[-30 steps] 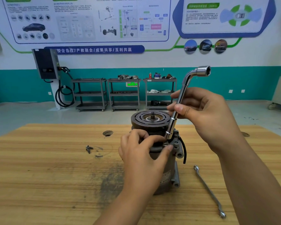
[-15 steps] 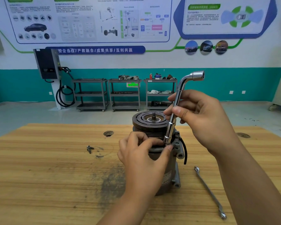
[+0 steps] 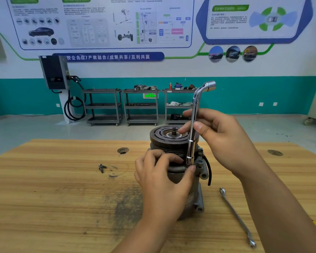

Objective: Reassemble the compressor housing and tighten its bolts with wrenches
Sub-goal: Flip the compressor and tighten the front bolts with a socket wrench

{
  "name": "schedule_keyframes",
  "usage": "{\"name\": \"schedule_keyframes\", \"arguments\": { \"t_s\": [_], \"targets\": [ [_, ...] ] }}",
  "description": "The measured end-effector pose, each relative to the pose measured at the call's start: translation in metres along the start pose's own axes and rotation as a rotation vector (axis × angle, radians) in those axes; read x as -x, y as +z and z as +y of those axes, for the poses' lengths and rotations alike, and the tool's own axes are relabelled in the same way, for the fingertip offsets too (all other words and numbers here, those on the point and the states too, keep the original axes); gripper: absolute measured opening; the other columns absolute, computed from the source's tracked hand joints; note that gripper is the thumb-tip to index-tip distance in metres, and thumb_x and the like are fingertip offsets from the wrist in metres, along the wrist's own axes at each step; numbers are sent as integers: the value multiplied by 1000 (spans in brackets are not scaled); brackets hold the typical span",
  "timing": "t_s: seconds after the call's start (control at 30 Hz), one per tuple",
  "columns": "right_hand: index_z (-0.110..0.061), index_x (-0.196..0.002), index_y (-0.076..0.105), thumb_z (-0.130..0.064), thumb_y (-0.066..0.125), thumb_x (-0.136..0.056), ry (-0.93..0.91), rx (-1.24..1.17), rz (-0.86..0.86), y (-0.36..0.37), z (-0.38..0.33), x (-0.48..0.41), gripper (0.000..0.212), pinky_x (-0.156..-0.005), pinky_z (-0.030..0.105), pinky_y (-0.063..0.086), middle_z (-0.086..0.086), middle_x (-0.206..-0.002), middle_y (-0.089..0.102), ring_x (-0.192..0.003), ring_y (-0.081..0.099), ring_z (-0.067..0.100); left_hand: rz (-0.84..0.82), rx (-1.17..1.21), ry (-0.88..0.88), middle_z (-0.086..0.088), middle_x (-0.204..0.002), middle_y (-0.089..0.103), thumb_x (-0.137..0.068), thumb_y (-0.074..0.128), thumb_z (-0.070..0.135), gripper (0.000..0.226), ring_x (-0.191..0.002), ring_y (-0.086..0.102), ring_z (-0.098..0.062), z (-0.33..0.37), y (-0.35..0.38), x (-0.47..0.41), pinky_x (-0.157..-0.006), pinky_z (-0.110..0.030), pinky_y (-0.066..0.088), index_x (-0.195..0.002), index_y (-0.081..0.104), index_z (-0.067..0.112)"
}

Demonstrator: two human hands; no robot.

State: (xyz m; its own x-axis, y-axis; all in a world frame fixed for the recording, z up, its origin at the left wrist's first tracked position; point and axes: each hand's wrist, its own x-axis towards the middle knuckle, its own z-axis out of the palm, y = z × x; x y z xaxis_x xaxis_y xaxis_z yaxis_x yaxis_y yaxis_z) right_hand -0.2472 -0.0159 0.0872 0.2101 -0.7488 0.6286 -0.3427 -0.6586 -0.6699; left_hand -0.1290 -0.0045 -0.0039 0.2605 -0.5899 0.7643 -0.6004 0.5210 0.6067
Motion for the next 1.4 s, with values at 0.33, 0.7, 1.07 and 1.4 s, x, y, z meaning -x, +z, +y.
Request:
{"name": "schedule_keyframes", "arguments": {
  "t_s": [0.33, 0.7, 1.07, 1.4],
  "targets": [
    [-31, -98, 60, -8, 52, -92, -14, -103, -17, -5, 9, -2, 24, -83, 19, 50, -13, -88, 72, -89, 66, 0, -135, 449, 128, 6, -94, 61, -85, 60, 26, 15, -89, 61, -5, 27, -18, -69, -77, -20, 50, -96, 53, 33],
    [-16, -78, 57, -25, 73, -70, 4, -195, 95, 2, 19, -5, 20, -62, 19, 51, -3, -67, 60, -66, 59, 8, -510, 627, -56, 5, -80, 72, -77, 66, 31, 14, -76, 67, -2, 32, -21, -93, -65, -12, 50, -85, 72, 21],
    [-19, -88, 68, -33, 71, -73, 54, -54, -52, 4, 22, -2, 21, -78, 41, 51, 9, -87, 65, -85, 61, 22, -600, 684, -249, 1, -79, 72, -83, 66, 18, 8, -76, 67, -9, 33, -20, -99, -65, -17, 53, -85, 74, 15],
    [-17, -91, 68, -24, 59, -77, 70, -188, -188, -9, 34, -3, 18, -89, 31, 50, 3, -97, 68, -99, 62, 17, -656, 559, -205, -13, -95, 71, -77, 62, 43, 27, -90, 67, -17, 36, -20, -99, -81, -23, 52, -90, 72, 22]
  ]
}}
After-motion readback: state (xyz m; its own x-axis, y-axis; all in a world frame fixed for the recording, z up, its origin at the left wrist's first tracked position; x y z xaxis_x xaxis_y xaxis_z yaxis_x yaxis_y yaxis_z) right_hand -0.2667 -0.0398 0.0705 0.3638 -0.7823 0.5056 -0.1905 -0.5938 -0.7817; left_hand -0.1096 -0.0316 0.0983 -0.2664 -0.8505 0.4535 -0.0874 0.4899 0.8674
